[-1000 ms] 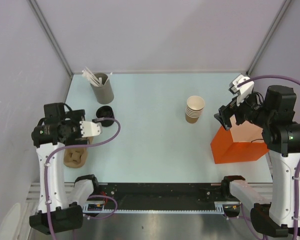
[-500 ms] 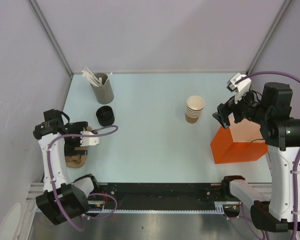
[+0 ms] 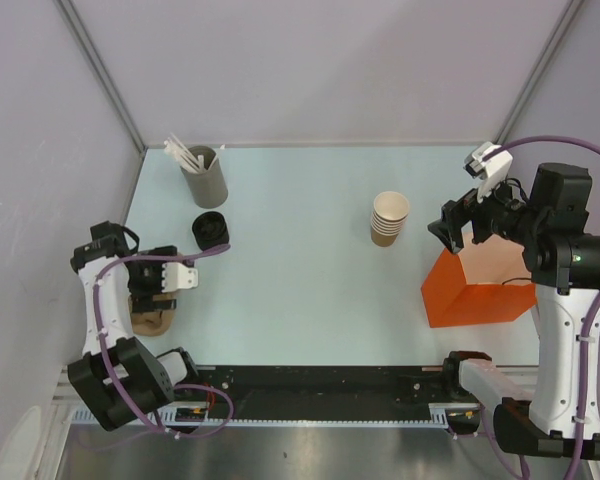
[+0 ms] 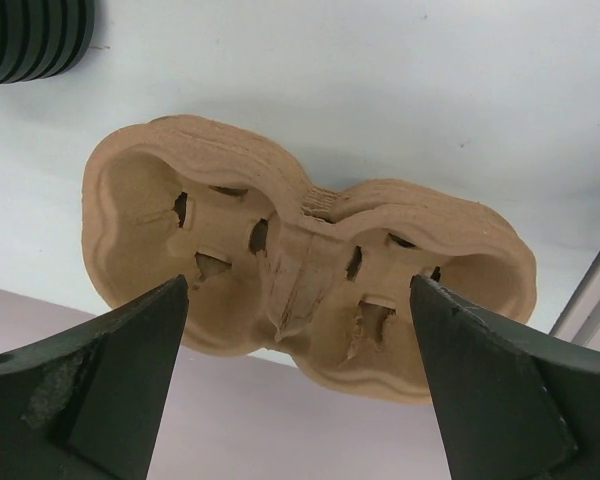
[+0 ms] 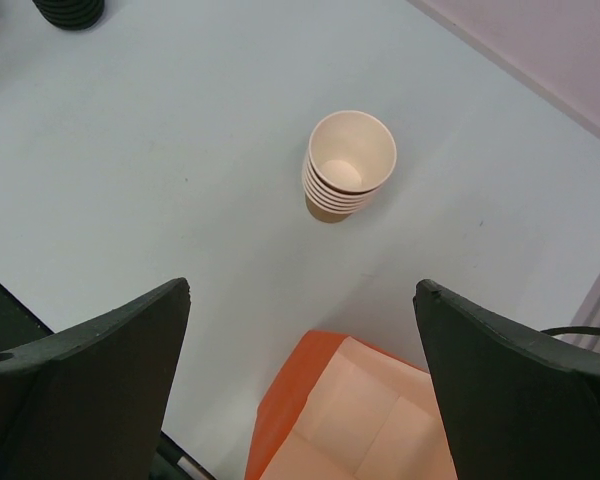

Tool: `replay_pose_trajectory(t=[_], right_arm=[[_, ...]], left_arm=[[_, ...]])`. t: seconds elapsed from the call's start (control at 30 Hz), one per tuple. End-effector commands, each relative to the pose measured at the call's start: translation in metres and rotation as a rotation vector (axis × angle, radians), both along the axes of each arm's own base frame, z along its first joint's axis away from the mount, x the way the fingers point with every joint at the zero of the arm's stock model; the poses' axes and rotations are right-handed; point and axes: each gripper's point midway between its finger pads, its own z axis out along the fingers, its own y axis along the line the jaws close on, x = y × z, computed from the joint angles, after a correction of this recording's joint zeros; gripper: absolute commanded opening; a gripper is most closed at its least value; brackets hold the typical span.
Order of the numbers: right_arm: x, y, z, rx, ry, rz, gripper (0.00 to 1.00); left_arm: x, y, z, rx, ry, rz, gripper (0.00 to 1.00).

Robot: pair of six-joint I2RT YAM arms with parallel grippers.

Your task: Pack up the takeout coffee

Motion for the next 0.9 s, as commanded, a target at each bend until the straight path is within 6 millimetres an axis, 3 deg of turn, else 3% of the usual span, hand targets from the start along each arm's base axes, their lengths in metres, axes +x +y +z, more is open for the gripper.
replay_pose_trajectory(t=[0.0,0.4,0.53,0.87], right_arm=[[-0.002,0.005,0.011,0.033,-0.03,0.02,1.0],[-0.003,0.005,0.01,0.054,-0.029,0.022,1.0],[-0.004,0.005,0.01,0.063,-0.027,0.023,1.0],[-0.003,0.006,0.014,0.087,-0.032,0.028,1.0]], left_arm=[[0.018,-0.004,-0.001,-0.002,-0.09,-0.158,0.96],[0.025,0.016,-0.018,0.081,-0.071,-0.164,0.91],[0.029,0.019,-0.022,0.078,-0.063,-0.153,0.81],[0.027,0.008,-0.008,0.015,-0.064,-0.147,0.57]])
